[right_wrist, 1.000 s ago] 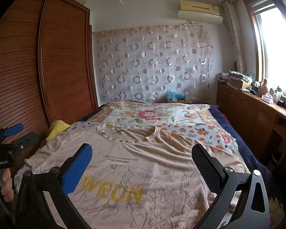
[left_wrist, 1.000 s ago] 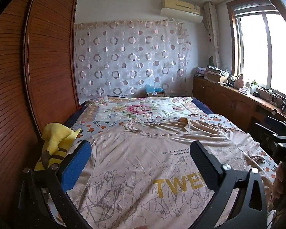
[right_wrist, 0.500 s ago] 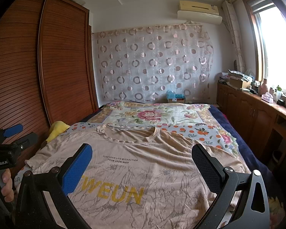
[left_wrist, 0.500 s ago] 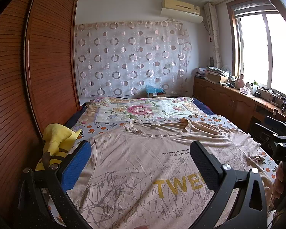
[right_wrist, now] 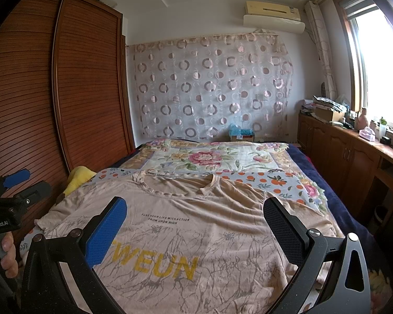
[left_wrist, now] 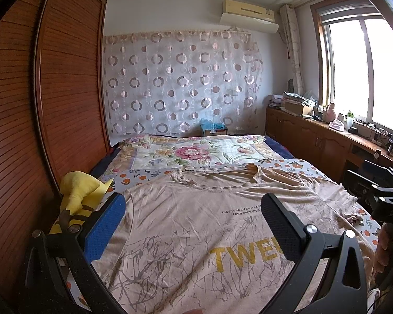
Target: Fold small clothes
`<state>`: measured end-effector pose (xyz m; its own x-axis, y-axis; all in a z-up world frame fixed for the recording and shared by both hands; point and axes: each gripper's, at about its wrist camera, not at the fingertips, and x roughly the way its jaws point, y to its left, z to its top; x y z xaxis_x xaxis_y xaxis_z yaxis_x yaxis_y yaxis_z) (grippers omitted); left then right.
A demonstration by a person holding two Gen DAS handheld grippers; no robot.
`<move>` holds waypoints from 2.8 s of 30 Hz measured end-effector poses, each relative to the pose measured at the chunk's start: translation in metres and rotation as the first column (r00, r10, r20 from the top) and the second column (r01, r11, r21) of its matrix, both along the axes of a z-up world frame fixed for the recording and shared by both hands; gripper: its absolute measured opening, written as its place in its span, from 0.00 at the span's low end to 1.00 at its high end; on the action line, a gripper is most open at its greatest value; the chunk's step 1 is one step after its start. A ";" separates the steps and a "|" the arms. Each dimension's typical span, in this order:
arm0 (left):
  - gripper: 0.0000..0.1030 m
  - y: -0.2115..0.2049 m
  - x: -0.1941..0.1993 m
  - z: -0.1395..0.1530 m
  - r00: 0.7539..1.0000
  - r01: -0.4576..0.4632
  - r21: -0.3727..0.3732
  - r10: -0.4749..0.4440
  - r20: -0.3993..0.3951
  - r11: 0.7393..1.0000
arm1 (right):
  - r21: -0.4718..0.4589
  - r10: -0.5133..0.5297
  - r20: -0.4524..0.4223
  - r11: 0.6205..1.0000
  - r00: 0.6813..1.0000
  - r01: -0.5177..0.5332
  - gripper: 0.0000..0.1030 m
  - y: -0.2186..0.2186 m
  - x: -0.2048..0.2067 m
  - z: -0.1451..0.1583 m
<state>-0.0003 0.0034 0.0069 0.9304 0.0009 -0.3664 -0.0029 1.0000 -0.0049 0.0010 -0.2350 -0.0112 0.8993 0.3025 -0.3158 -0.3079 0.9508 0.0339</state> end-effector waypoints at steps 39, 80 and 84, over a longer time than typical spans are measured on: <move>1.00 -0.002 -0.006 0.004 1.000 -0.002 0.005 0.002 0.010 1.000 | -0.003 0.000 0.003 1.000 1.000 0.000 1.00 0.001 -0.002 0.000; 1.00 0.126 0.014 -0.072 0.964 -0.116 -0.016 0.108 -0.242 0.993 | -0.057 0.208 -0.203 0.973 0.957 -0.224 1.00 0.024 0.042 -0.026; 0.98 0.151 0.020 -0.081 0.951 -0.141 -0.001 0.135 -0.279 0.990 | -0.080 0.231 -0.223 0.964 0.947 -0.254 1.00 0.024 0.050 -0.019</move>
<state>0.0198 0.1545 -0.0740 0.7831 0.1117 -0.6118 -0.1450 0.9894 -0.0049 0.0512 -0.2111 -0.0305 0.7128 0.4574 -0.5316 -0.5262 0.8500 0.0256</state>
